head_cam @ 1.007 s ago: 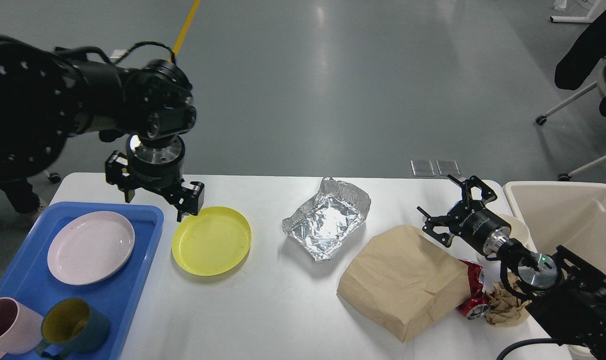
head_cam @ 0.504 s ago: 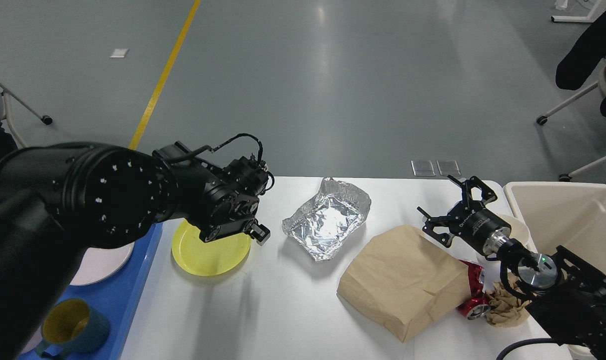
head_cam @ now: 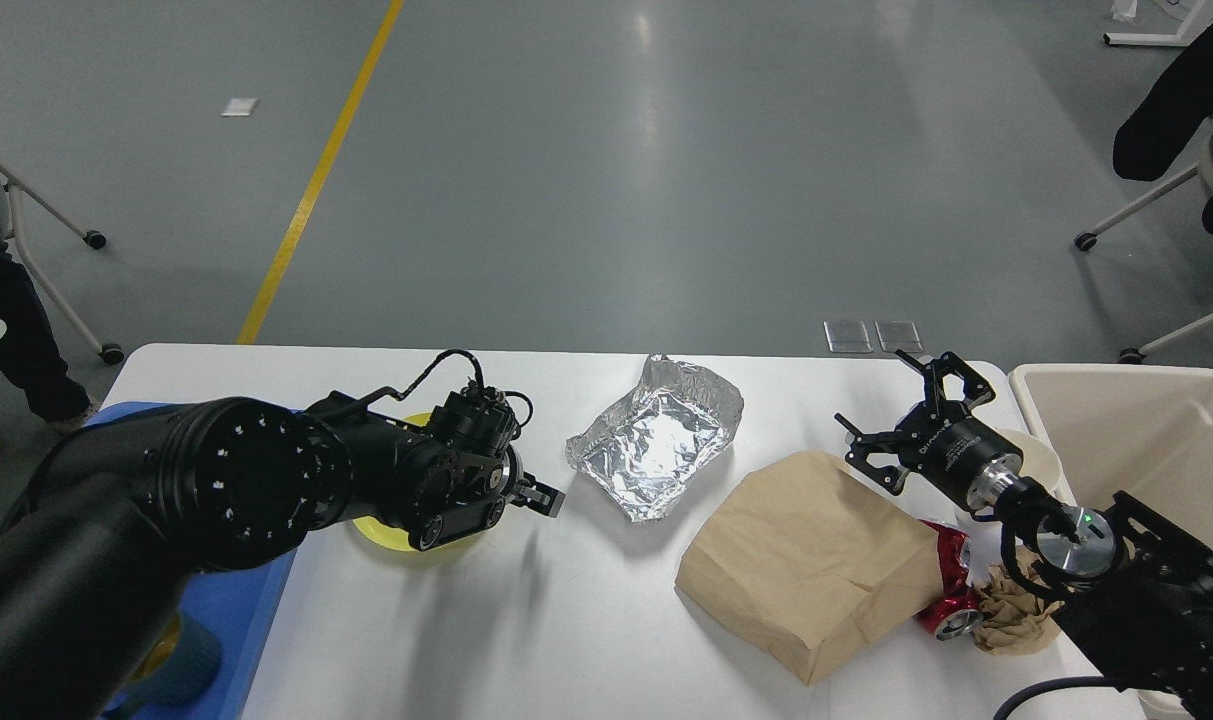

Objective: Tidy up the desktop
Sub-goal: 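Reach the left gripper to the rim of the yellow plate, then grip the yellow plate rim and drag it toward the robot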

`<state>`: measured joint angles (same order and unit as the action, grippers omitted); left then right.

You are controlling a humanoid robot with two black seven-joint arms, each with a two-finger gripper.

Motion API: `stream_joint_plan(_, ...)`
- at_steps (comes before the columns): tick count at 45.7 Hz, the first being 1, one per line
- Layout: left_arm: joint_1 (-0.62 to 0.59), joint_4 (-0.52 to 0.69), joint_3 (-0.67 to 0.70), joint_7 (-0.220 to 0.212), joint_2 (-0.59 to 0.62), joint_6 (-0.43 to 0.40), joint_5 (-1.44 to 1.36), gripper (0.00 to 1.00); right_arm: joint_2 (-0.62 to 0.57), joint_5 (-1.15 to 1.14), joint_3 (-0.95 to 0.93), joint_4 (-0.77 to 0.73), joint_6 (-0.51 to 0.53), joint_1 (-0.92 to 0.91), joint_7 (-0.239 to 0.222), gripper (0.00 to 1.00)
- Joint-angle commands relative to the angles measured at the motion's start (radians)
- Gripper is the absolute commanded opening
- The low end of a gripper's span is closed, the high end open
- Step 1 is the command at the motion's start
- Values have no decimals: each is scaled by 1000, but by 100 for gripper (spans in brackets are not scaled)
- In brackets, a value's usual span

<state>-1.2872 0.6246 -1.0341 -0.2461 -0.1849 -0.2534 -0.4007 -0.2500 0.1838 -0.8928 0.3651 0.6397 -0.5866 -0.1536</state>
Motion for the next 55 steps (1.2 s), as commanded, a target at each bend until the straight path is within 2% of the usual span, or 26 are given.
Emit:
stream_joint_plan(1,49,-39,2,4,4,0,7,95,0,0,0,0,0,1,0,100)
stream_joint_plan(16,85,-48,34,4,4,-1,39,94,0,0,0,0,0,-1,0,100)
stream_joint_plan(22,86,-46,34,2,2,-4,40,88,0,0,0,0,0,1,0,100)
stream_joint_plan(29,92,-46,26,-5,1,-12,40,72,0,0,0,0,0,1,0,100)
stream_joint_plan(43,94,-46,22,-25,1,-17,40,49,0,0,0,0,0,1,0,100)
stream_joint_plan(47,92,-46,22,-36,1,-20,40,39,0,0,0,0,0,-1,0,100)
stream_joint_plan(52,94,-46,22,-51,1,-50,40,24,0,0,0,0,0,1,0,100)
stream_joint_plan(55,94,-46,23,-53,1,-70,40,20,0,0,0,0,0,1,0,100)
